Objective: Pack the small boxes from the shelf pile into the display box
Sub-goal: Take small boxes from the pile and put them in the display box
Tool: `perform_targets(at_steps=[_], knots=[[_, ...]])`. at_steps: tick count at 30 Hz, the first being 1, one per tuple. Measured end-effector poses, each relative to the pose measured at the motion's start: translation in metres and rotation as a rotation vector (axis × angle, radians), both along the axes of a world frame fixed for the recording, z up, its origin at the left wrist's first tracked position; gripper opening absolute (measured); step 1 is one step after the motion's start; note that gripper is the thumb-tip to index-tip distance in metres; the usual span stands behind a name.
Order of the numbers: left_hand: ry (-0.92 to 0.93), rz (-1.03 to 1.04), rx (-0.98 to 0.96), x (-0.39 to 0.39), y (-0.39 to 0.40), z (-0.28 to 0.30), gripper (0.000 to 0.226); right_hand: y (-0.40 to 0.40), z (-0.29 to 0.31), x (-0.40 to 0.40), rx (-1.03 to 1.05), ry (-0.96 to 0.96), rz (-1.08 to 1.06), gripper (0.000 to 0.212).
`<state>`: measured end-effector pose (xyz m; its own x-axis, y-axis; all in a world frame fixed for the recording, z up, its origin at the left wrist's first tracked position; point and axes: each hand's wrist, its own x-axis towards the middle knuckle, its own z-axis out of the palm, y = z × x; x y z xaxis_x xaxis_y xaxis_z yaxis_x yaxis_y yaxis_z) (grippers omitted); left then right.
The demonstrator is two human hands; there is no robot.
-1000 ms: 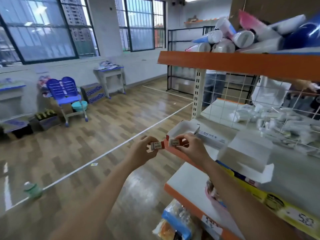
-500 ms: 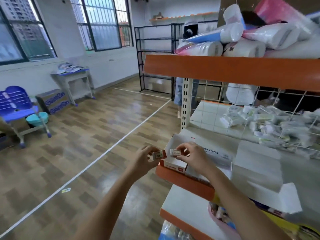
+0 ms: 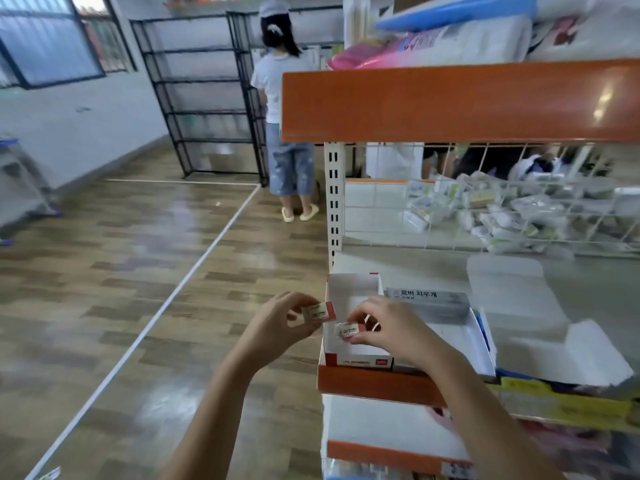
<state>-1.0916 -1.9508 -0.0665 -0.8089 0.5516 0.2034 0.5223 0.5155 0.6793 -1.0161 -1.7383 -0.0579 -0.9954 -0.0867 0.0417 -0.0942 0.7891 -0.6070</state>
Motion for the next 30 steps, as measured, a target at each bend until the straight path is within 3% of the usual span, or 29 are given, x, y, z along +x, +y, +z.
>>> perform_targets(at_steps=[9,30], knots=[[-0.103,-0.132,0.052,-0.023,0.002,-0.011,0.028,-0.012,-0.002,-0.002,-0.034,-0.088,-0.071,0.021],[-0.200,-0.251,0.055,-0.039,0.014,-0.018,0.029,-0.021,0.002,-0.019,0.063,-0.365,0.024,0.023]])
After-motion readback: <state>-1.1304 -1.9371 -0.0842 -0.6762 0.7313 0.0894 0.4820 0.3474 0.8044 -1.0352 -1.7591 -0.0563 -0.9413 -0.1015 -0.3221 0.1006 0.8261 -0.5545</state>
